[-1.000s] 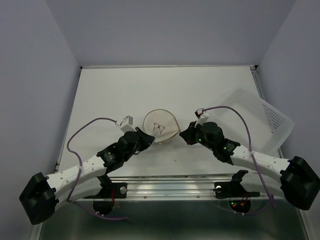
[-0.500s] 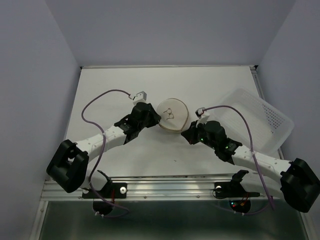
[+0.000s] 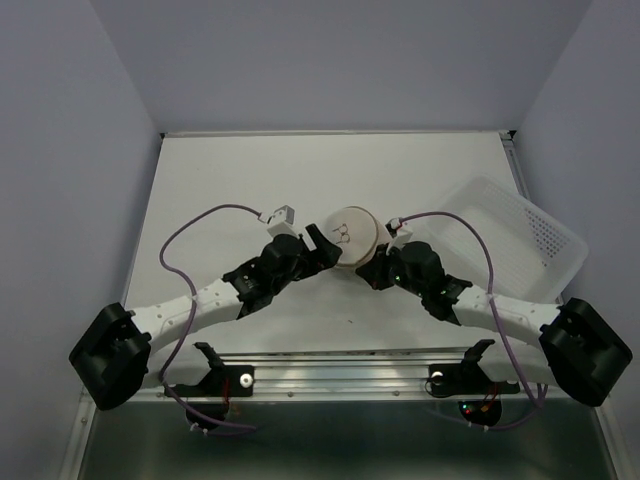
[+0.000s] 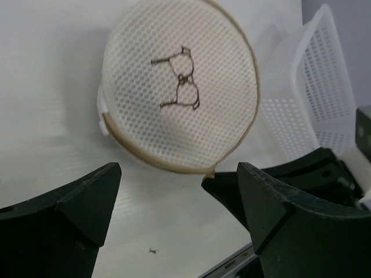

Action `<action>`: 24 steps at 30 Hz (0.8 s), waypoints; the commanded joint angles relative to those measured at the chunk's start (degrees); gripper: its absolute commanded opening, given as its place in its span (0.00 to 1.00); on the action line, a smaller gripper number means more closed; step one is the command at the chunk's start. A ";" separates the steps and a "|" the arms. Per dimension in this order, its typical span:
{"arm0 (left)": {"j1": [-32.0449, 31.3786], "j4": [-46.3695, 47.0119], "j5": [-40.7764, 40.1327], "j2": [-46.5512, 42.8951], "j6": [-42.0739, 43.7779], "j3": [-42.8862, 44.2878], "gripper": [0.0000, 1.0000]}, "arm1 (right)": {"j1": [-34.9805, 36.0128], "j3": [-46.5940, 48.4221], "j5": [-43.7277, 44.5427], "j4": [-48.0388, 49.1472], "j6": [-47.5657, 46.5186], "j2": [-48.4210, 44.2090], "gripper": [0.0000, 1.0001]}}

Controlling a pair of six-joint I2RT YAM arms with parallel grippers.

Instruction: Unzip the laundry bag and remove the bra

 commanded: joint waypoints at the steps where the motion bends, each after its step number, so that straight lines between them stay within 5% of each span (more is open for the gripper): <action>1: -3.35 5.08 -2.93 0.10 -8.40 -5.85 0.92 | -0.12 0.78 0.31 5.85 1.50 0.81 0.01; 17: -5.20 14.49 -6.27 9.85 -13.77 -2.79 0.88 | -0.12 -0.62 -1.01 6.55 2.21 0.02 0.01; 24: -5.20 17.65 -3.29 15.22 -14.57 -0.68 0.75 | -0.12 -0.53 -1.28 6.38 2.21 0.02 0.01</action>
